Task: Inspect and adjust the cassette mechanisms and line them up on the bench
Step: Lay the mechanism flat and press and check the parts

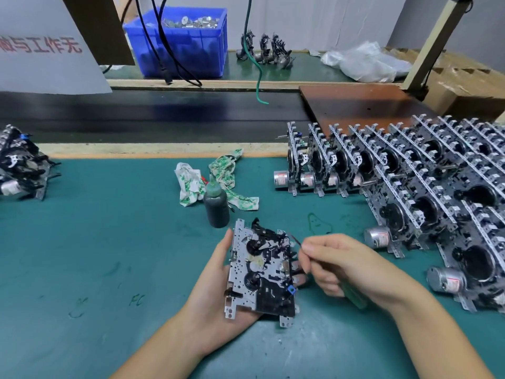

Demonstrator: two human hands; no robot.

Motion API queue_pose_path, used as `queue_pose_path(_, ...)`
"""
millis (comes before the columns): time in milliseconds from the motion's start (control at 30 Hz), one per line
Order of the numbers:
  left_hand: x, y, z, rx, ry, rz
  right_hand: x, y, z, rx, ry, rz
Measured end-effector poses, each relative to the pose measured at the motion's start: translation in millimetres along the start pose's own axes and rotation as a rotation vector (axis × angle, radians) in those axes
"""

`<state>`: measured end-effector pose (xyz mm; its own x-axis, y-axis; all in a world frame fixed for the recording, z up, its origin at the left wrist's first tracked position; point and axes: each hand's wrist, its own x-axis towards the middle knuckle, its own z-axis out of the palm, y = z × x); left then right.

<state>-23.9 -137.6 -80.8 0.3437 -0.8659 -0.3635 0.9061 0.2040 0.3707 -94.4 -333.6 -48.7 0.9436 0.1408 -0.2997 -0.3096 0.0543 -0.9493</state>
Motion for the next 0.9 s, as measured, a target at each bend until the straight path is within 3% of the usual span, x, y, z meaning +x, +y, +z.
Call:
queue_pose_path(267,-14,-22,-3,0.044,0.03,0.025,-33,11,29,-0.043,-0.069,0.182)
queue_pose_path(900,-12,-29,-6,0.209,0.13,0.074,-41,12,40,-0.085,-0.068,0.233)
